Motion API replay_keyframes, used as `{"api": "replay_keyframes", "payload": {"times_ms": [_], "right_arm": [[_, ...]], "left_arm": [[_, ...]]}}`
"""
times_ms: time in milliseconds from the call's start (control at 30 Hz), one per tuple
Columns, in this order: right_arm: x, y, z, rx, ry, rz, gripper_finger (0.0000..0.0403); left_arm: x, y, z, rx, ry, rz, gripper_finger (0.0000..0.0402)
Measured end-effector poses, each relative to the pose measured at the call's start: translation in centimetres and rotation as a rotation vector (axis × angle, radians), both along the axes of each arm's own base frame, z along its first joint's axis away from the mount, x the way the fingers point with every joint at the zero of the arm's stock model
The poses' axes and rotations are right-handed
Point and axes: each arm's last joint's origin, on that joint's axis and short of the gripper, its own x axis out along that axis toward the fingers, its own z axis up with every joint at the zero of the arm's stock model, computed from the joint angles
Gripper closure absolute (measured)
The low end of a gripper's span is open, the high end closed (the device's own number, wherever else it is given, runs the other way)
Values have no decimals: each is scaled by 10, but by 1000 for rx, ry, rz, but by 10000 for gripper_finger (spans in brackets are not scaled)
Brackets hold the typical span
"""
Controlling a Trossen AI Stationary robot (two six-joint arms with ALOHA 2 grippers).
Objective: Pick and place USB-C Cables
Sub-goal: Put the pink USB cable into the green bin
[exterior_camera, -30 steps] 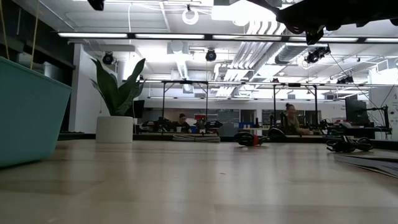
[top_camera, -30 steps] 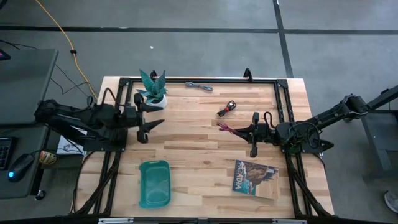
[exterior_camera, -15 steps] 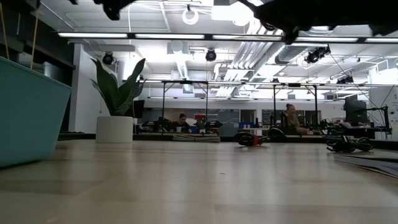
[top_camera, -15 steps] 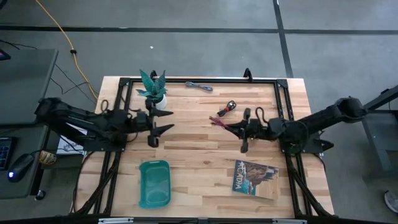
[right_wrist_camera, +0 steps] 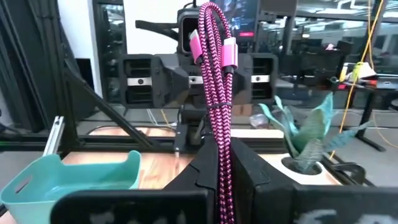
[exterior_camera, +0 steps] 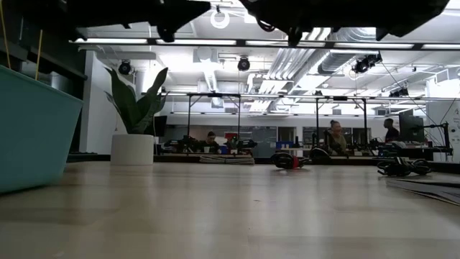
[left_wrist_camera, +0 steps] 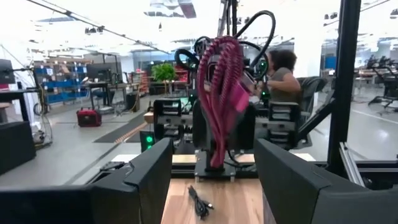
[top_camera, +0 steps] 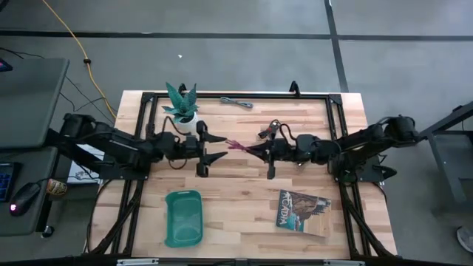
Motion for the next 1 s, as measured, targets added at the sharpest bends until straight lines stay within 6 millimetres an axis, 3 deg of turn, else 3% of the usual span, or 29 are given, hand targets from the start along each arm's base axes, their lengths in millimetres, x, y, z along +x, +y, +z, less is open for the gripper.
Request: {"api": "replay_keyframes", "payload": {"times_ms": [300, 700, 1000], "right_arm": [[9, 1, -2, -5, 10, 12, 398], [9, 2, -3, 4, 16, 34, 398], [9, 2, -3, 5, 12, 34, 398]], "left_arm": [[31, -1, 3, 33, 13, -54, 193], [39, -3, 18, 3, -42, -56, 193], [39, -7, 18, 1, -38, -29, 204]]}}
